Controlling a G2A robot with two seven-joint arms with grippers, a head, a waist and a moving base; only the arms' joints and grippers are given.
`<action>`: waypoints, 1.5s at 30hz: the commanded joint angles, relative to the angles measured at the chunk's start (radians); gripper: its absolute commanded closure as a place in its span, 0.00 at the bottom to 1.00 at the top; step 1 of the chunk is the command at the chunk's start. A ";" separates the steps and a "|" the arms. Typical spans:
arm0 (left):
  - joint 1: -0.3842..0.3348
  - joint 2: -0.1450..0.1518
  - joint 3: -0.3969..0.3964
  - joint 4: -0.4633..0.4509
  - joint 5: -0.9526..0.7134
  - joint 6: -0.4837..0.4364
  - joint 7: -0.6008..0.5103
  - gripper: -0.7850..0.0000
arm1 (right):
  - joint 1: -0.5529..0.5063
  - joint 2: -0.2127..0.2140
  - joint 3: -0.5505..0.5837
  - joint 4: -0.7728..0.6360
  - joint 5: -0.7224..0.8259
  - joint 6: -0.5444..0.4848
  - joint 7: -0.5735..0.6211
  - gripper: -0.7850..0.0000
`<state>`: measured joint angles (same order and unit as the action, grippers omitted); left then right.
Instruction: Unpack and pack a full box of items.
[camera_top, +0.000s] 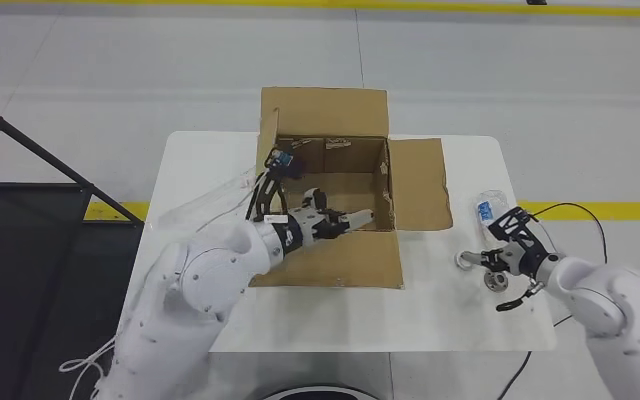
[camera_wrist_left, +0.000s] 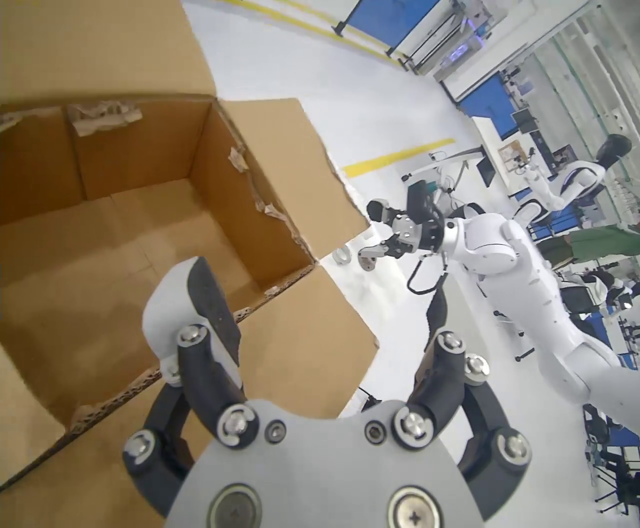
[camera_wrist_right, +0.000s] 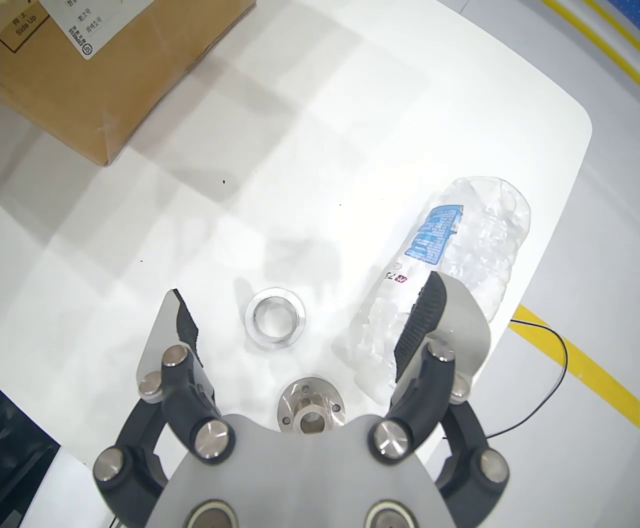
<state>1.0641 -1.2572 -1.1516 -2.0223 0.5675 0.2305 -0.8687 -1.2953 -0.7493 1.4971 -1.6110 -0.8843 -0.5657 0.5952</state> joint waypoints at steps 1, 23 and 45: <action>-0.019 -0.002 0.018 0.057 0.013 0.020 -0.006 0.00 | 0.026 -0.002 -0.017 0.020 -0.004 -0.013 0.001 0.00; 0.144 0.033 -0.241 -0.027 0.020 0.041 0.060 0.00 | 0.329 -0.048 -0.150 0.330 0.537 -0.182 0.067 0.00; 0.325 0.049 -0.442 -0.047 -0.124 -0.042 0.219 0.00 | 0.439 -0.047 -0.164 0.319 0.941 -0.058 0.404 0.00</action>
<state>1.3839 -1.2088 -1.5881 -2.0710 0.4468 0.1921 -0.6546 -0.8863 -0.7944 1.3479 -1.3080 0.0104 -0.6408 0.9366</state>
